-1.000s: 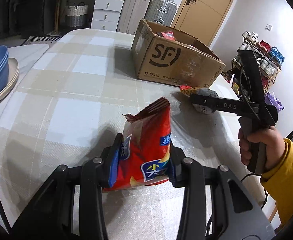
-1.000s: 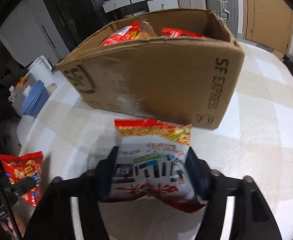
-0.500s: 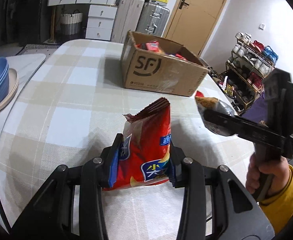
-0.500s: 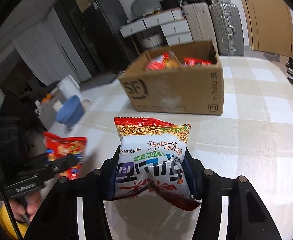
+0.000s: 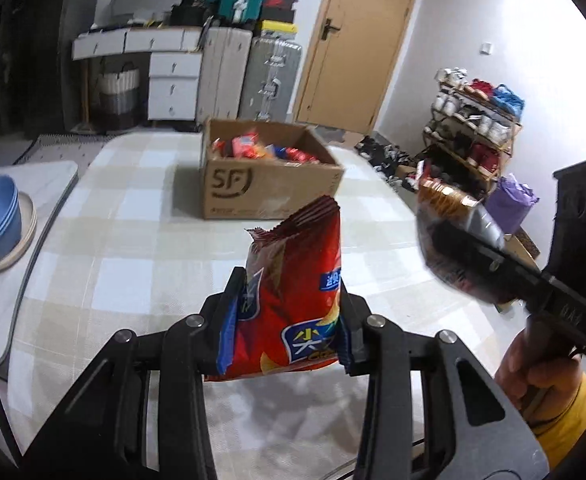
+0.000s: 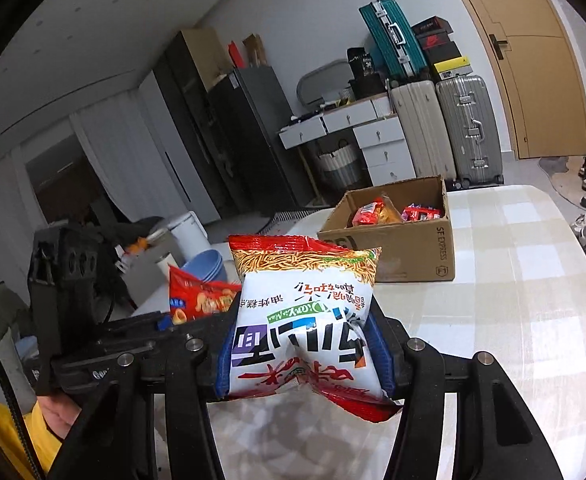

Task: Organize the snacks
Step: 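Carry the chip bag and noodle packet over the cardboard box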

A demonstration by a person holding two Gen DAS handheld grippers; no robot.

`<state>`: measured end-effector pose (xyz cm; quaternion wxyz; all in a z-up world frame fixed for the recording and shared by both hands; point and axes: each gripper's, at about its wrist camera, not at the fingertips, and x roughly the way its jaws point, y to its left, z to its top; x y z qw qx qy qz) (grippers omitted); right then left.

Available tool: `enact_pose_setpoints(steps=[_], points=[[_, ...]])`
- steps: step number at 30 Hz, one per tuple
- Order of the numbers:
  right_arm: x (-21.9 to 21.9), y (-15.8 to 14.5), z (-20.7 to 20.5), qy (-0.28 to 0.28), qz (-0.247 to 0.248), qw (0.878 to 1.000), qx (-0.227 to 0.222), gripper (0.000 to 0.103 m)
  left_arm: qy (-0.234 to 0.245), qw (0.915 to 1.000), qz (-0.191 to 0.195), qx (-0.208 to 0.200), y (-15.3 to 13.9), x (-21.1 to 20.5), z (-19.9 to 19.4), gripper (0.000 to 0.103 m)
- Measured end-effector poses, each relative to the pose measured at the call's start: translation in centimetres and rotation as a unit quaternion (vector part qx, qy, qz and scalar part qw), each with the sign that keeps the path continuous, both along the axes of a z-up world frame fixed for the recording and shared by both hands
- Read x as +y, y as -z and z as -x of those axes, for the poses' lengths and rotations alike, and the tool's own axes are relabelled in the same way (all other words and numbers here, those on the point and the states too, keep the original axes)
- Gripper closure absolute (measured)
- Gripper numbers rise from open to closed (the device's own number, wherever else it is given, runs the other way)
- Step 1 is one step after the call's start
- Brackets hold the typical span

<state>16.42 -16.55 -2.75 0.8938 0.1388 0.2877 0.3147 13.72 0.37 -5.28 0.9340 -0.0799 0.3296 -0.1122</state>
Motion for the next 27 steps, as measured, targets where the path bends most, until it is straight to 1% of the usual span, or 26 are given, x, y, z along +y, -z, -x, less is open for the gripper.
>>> enact_pose_setpoints(steps=[6,12,14,16,21,27], points=[[-1.0,0.1,2.5,0.012,-0.013,1.000,-0.005,0.048,0.012,0.9998,0.007,-0.011,-1.8,-0.9,1.9,0.068],[-1.6,0.3,2.1,0.019,-0.017,1.000,-0.006,0.048,0.012,0.9998,0.004,-0.013,-2.5,-1.0,2.4,0.067],[-1.7,0.1,1.8,0.019,-0.020,1.000,-0.008,0.048,0.012,0.9999,0.004,-0.010,-2.5,-0.8,1.8,0.067],[-1.9,-0.1,2.3,0.020,-0.021,1.000,-0.010,0.048,0.010,0.9999,0.005,-0.007,-2.6,-0.4,1.1,0.067],[-2.3,-0.6,1.1,0.022,-0.031,0.999,-0.011,0.048,0.010,0.9999,0.005,-0.010,-3.0,-0.2,-0.4,0.067],[-2.5,-0.8,-0.9,0.022,-0.037,0.999,-0.004,0.048,0.006,0.9999,0.006,-0.012,-3.5,0.3,-4.1,0.067]])
